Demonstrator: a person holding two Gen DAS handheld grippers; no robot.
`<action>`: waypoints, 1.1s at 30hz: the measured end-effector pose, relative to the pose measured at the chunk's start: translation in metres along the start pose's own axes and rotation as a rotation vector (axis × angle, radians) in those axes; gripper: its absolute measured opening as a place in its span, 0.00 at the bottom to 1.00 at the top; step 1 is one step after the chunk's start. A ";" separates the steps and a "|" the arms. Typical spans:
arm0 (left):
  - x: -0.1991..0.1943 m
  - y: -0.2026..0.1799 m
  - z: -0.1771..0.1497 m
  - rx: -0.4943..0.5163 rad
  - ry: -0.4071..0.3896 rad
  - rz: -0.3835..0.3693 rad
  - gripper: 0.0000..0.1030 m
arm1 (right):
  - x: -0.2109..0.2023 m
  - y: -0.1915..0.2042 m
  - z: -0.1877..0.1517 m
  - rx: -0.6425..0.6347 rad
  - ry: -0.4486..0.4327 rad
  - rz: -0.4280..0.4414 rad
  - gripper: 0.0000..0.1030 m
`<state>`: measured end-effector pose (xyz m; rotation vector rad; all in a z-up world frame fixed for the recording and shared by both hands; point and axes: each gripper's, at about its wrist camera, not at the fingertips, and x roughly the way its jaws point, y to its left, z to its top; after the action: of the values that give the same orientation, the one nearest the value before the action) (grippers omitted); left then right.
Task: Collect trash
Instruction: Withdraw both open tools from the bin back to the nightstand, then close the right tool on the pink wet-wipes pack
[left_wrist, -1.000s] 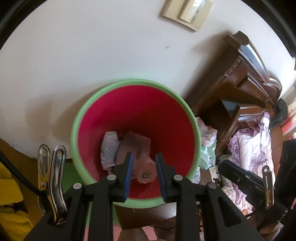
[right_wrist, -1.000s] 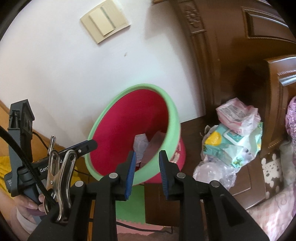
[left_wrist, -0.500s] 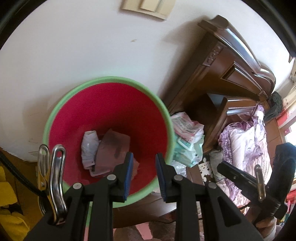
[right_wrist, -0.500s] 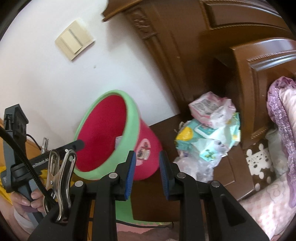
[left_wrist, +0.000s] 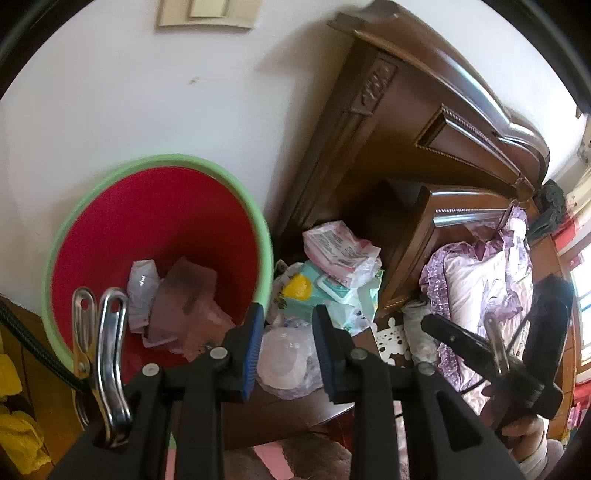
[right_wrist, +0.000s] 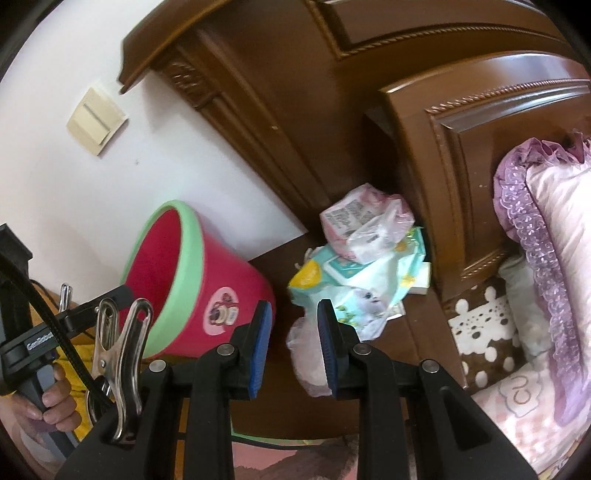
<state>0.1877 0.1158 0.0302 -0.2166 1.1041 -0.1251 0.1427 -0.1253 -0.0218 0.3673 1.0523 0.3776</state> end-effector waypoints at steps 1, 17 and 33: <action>0.002 -0.004 -0.002 -0.002 0.004 0.004 0.27 | 0.001 -0.006 0.002 0.002 0.007 -0.002 0.27; 0.047 -0.049 -0.036 -0.105 0.048 0.064 0.27 | 0.057 -0.059 0.048 -0.010 0.095 -0.046 0.37; 0.069 -0.052 -0.072 -0.167 0.089 0.103 0.27 | 0.138 -0.066 0.066 0.047 0.063 -0.224 0.39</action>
<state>0.1545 0.0434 -0.0489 -0.3052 1.2136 0.0507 0.2706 -0.1257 -0.1278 0.2775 1.1521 0.1653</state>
